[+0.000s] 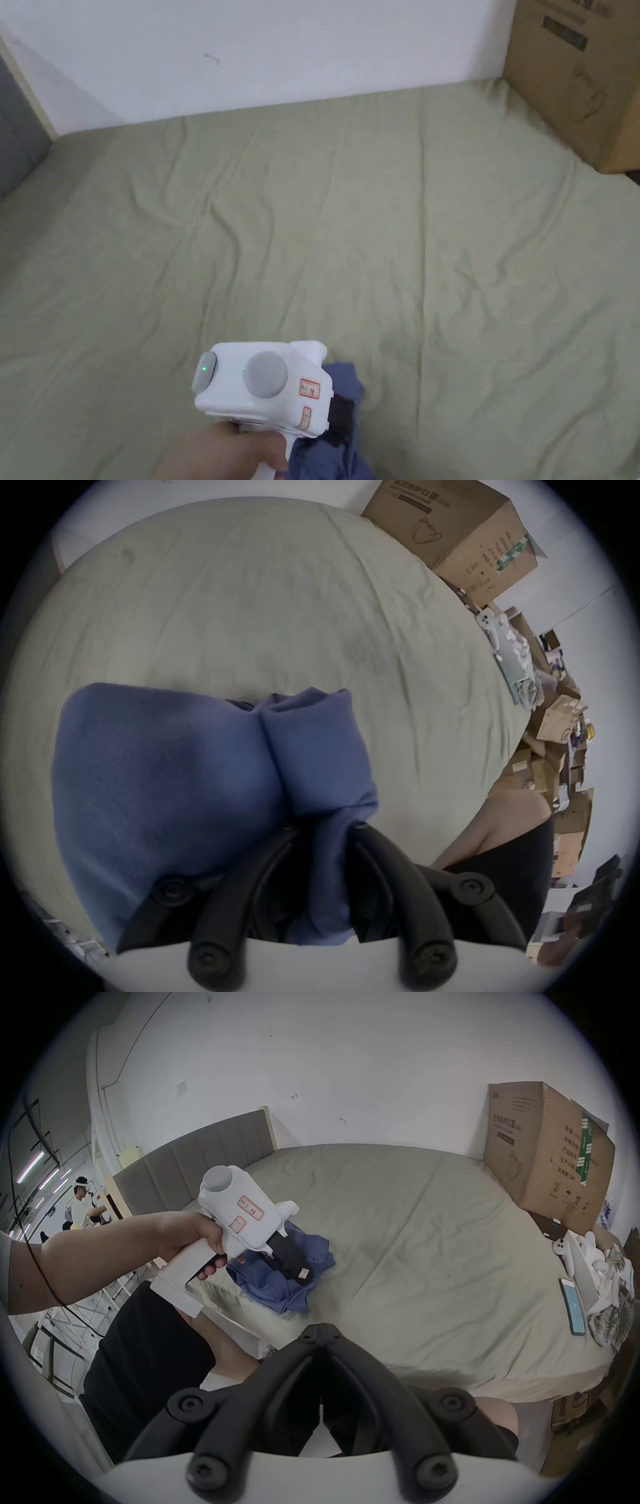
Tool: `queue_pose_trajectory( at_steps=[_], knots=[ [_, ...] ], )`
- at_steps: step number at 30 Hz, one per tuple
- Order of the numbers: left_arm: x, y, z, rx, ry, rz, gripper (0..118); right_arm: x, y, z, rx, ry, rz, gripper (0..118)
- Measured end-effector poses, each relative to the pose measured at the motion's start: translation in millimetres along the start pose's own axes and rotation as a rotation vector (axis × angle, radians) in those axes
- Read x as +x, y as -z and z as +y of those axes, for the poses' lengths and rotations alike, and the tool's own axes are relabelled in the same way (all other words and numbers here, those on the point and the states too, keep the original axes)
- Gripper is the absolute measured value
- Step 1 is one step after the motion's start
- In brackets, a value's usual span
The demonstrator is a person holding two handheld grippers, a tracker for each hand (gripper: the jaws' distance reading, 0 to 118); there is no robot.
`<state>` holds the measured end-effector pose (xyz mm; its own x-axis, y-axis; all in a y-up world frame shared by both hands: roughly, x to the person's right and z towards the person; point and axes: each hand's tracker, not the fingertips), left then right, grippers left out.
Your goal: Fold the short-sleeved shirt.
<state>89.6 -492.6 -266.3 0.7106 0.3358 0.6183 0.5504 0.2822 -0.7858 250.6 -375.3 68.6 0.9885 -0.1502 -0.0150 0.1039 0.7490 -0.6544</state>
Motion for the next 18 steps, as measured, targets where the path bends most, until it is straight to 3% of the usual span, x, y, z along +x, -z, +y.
queue_pose_trajectory(
  at_steps=[1, 4, 8, 10, 12, 13, 16, 18],
  knots=[
    [1, -7, 1, -0.005, -0.013, -0.025, 26, 2, 0, 0, 0.002, 0.007, 0.0, 0],
    [11, -48, -2, 0.027, 0.003, -0.038, 64, 3, 0, 0, 0.011, 0.014, 0.001, 0],
    [18, -95, -9, 0.226, 0.084, 0.118, 64, 2, 3, 1, 0.021, 0.012, 0.026, 0],
    [26, -93, -10, 0.266, 0.104, 0.252, 58, 0, 9, 2, 0.019, 0.009, 0.035, 0],
    [33, -75, -10, 0.247, 0.131, 0.31, 15, -3, 12, 4, 0.013, -0.001, 0.04, 0],
    [39, -59, -11, 0.193, 0.127, 0.304, 3, -5, 13, 5, 0.01, -0.008, 0.042, 0],
    [42, -12, -14, 0.11, 0.115, 0.155, 0, -6, 12, 6, 0.012, -0.024, 0.057, 0],
    [54, 11, -19, 0.096, 0.124, 0.182, 0, -8, 13, 6, 0.007, -0.027, 0.052, 0]
  ],
)
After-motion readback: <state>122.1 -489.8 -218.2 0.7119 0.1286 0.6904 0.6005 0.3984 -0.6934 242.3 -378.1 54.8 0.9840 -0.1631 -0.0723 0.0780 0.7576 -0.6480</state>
